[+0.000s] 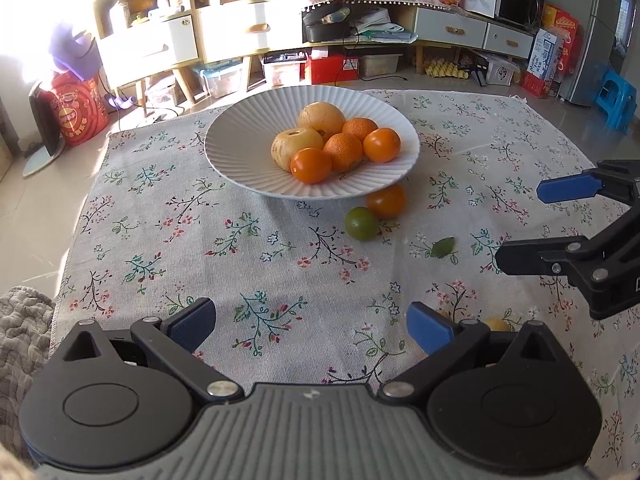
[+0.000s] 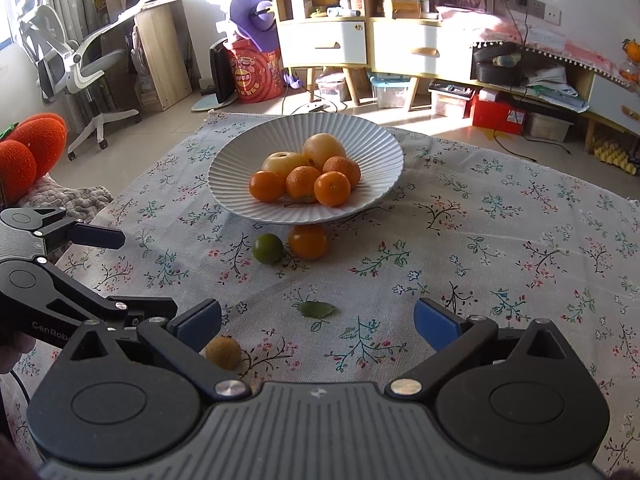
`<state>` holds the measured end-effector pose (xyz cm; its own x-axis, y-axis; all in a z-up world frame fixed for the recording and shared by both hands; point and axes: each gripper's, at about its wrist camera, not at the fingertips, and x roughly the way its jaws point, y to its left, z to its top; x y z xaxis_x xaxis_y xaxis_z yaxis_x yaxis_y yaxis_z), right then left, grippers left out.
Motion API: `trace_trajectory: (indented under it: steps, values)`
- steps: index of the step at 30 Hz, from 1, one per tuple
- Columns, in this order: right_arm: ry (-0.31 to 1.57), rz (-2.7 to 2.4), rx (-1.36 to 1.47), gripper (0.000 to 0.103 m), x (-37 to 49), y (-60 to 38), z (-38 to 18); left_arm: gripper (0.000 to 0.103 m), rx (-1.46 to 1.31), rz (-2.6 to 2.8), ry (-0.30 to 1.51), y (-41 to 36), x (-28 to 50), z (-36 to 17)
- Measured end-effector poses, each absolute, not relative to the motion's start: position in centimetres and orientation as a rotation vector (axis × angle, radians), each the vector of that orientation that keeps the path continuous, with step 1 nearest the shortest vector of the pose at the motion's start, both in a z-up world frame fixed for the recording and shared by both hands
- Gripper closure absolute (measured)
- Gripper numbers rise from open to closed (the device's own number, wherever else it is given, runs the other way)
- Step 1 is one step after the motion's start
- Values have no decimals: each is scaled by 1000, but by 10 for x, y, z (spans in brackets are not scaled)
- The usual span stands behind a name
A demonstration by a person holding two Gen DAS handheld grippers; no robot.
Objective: Organize fruits
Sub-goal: 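Withdraw both tools from the plate toward the loose fruits on the cloth, then close the right tool on a green tomato while the left tool grasps a yellow-orange tomato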
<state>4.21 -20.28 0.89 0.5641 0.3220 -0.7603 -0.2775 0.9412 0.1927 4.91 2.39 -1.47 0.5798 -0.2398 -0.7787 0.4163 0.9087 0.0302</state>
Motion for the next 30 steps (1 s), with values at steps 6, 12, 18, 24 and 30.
trace_trajectory:
  steps: [6,12,18,24,30]
  values:
    - [924,367,19,1,35,-196,2,2,240,-396,906,30,43,-21]
    - [931,403,-19,1,25,-185,1,2,259,-451,947,33,30,-22]
    - [924,470,-67,1,14,-170,1,2,340,-563,995,33,25,-23]
    - [913,539,-133,1,0,-155,1,7,340,-586,994,41,26,-16]
    - [909,587,-166,1,-9,-143,1,26,269,-623,1041,45,33,-17]
